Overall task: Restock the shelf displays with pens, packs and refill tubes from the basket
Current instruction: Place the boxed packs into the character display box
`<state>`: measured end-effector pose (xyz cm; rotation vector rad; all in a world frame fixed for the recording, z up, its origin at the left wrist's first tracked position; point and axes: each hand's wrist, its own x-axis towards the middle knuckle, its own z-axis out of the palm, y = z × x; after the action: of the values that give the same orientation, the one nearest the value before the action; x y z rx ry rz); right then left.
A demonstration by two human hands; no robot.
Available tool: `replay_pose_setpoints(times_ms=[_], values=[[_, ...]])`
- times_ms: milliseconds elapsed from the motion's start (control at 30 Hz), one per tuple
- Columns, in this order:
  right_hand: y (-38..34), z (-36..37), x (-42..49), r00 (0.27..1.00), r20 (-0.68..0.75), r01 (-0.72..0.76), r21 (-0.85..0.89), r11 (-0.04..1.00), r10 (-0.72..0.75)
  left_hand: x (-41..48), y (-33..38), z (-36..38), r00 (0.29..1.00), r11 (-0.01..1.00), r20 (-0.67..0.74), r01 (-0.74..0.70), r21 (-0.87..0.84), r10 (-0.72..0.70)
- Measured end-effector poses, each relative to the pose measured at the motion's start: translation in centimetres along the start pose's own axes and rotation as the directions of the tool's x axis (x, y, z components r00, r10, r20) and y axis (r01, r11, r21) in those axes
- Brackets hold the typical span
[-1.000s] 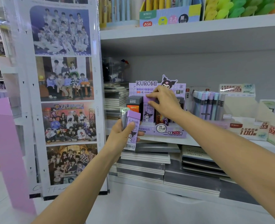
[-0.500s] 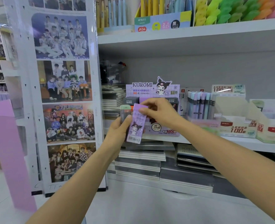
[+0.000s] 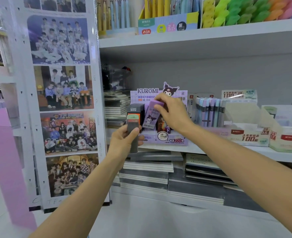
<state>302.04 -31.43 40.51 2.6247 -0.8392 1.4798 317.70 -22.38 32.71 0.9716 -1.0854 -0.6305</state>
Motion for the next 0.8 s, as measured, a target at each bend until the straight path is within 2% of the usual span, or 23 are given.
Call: replay_pose_setpoints(times_ms=[167, 267, 400, 533, 633, 700, 800], values=[[0.8, 0.2, 1.1, 0.997, 0.083, 0.006, -0.111, 0.994, 0.003, 0.1, -0.7, 0.2, 1.0, 1.0, 0.011, 0.023, 0.006, -0.023], [0.5, 0.6, 1.4, 0.998, 0.06, 0.004, -0.137, 0.991, 0.005, 0.2, -0.9, 0.2, 1.0, 1.0, -0.004, 0.021, -0.001, -0.021], [-0.7, 1.9, 1.6, 0.996, 0.035, 0.088, -0.198, 0.976, -0.082, 0.2, -0.8, 0.1, 1.0, 1.0, -0.008, 0.02, 0.013, -0.02], [0.7, 1.0, 1.8, 0.998, 0.07, 0.009, -0.169, 0.986, 0.002, 0.2, -0.7, 0.0, 1.0, 0.999, 0.006, 0.026, 0.034, -0.026], [0.7, 1.1, 1.6, 0.996, 0.077, 0.063, -0.129, 0.99, -0.053, 0.3, -0.9, 0.1, 1.0, 0.999, 0.003, 0.022, 0.032, -0.022], [0.5, 1.8, 1.5, 0.989, 0.086, 0.138, -0.181, 0.974, -0.124, 0.4, -0.9, 0.1, 1.0, 1.0, 0.006, 0.018, 0.017, -0.018], [1.0, 2.4, 1.1, 0.988, 0.127, 0.127, -0.294, 0.947, -0.093, 0.4, -1.0, -0.1, 1.0, 1.0, 0.014, 0.013, 0.022, -0.013]])
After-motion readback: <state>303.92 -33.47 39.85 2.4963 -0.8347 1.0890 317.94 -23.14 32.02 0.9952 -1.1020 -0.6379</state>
